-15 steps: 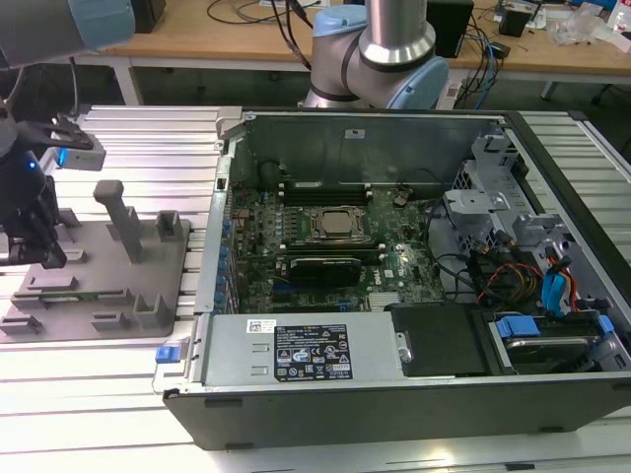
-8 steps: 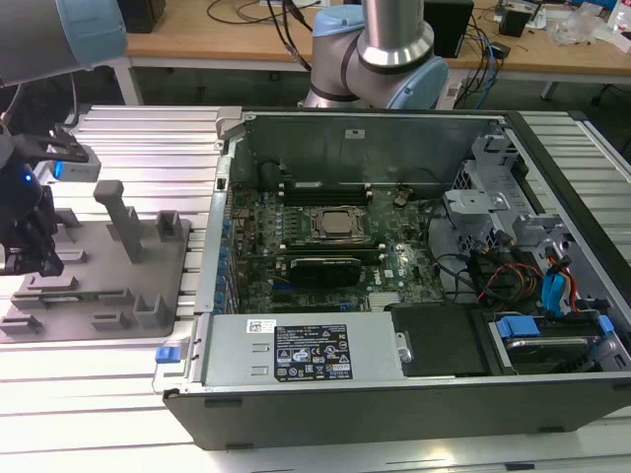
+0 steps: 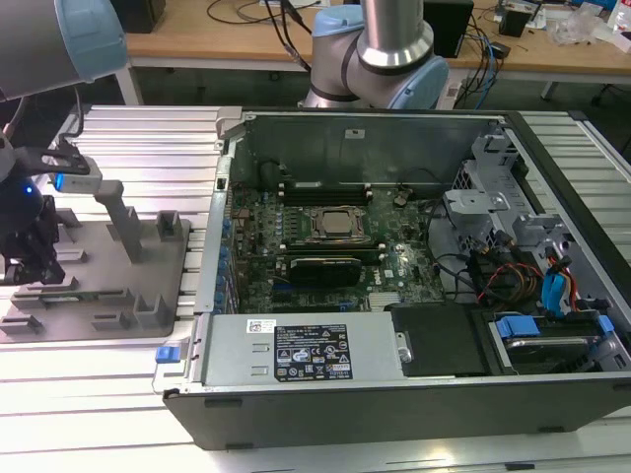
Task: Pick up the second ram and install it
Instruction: 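Pick up the second ram and move it above second insertion slot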
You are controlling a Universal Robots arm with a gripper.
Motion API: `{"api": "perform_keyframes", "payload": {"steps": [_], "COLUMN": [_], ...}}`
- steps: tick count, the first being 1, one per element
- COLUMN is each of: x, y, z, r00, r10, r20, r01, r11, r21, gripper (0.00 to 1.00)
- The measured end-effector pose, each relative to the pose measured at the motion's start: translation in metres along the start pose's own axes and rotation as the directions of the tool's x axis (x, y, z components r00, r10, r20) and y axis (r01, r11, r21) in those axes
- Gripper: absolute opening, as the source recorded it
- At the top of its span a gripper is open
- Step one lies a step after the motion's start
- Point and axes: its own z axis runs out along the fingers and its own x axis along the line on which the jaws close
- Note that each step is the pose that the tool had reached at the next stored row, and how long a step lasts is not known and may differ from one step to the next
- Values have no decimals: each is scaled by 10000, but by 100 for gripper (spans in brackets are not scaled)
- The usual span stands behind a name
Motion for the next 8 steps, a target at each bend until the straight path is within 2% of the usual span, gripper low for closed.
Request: {"api": "perform_keyframes", "payload": {"steps": [4,8], "x": [10,15], "y": [7,22], "z": [72,80], "r00": [9999,9999], "r10": [131,138], "r20": [4,5], "r01": [-131,-139], "r11": [9999,9999], "r21": [27,36], "gripper": [8,8]}}
